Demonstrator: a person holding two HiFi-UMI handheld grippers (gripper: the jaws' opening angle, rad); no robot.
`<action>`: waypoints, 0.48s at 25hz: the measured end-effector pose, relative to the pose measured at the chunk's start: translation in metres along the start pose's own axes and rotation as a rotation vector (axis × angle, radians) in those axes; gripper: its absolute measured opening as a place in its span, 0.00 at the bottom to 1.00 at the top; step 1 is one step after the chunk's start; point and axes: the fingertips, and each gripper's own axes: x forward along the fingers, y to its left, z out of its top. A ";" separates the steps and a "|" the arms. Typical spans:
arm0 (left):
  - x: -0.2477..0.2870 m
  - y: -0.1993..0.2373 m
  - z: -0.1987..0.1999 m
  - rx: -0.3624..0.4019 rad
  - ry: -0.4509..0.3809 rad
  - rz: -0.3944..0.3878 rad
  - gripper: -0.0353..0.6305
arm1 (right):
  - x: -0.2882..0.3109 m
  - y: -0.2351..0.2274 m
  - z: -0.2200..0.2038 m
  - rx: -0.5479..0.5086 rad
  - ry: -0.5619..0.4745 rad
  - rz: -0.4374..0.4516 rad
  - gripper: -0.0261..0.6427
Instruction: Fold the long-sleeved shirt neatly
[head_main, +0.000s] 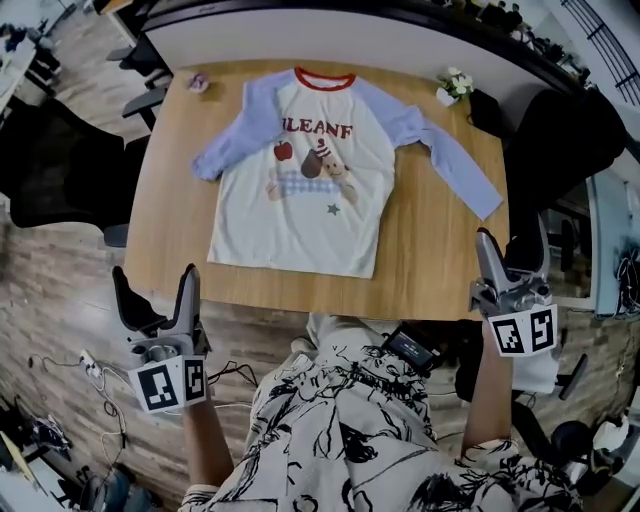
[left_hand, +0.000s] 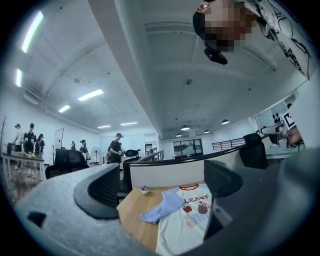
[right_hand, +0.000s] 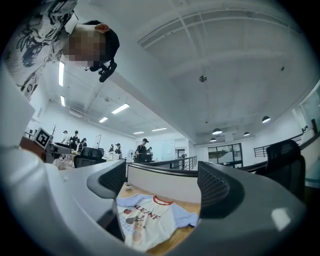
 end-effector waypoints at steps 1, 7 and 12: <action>0.008 -0.001 -0.001 0.004 0.007 0.002 0.82 | 0.009 -0.004 -0.002 -0.003 0.005 0.009 0.70; 0.048 -0.007 -0.010 0.014 0.058 0.015 0.82 | 0.056 -0.030 -0.017 -0.042 0.064 0.090 0.70; 0.064 -0.007 -0.023 0.015 0.099 0.021 0.82 | 0.090 -0.039 -0.037 -0.081 0.125 0.158 0.70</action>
